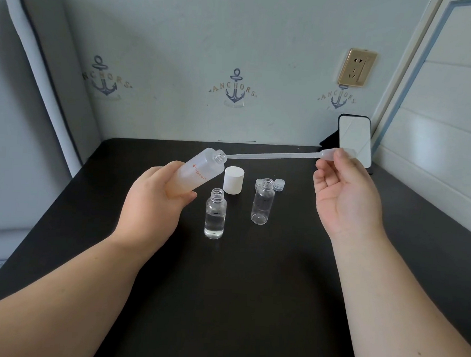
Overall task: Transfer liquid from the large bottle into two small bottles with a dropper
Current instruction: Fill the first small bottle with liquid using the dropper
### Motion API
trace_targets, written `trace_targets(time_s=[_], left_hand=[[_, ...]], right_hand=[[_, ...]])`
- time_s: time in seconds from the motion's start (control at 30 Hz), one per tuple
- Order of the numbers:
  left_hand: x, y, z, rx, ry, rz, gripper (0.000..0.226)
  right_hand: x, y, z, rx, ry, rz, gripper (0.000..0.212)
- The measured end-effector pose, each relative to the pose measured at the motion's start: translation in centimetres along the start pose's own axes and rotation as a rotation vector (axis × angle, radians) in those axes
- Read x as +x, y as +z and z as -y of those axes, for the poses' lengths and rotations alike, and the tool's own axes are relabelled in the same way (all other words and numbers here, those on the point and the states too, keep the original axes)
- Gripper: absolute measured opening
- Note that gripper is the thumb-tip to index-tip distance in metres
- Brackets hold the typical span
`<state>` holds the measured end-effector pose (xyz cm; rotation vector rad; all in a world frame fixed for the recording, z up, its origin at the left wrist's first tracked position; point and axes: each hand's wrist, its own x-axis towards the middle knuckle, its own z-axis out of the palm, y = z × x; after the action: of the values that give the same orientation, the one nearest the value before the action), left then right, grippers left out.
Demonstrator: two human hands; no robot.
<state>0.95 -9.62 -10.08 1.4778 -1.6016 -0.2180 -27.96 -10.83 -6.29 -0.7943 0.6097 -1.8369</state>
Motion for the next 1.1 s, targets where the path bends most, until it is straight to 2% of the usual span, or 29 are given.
trace_targets(time_s=[0.13,0.27,0.53,0.77,1.1], left_hand=[[0.0,0.0,0.1,0.028,0.047,-0.024,0.040],[-0.1,0.2,-0.2,0.069,0.106,-0.032,0.047],[-0.6,0.4,-0.7,0.101,0.146,-0.070,0.052],[-0.6,0.5,-0.7,0.104,0.160,-0.075,0.052],[-0.5,0.5,-0.6,0.110,0.166,-0.081,0.055]], right_hand=[[-0.2,0.3,0.1,-0.113,-0.021,0.060,0.026],[-0.7,0.8,-0.2,-0.180,-0.019,0.125,0.018],[-2.1,2.5,-1.1,-0.354,-0.035,0.252,0.016],[-2.8,3.1,-2.0,-0.428,-0.061,0.261,0.013],[-2.8,3.1,-1.9,-0.387,-0.029,0.247,0.012]])
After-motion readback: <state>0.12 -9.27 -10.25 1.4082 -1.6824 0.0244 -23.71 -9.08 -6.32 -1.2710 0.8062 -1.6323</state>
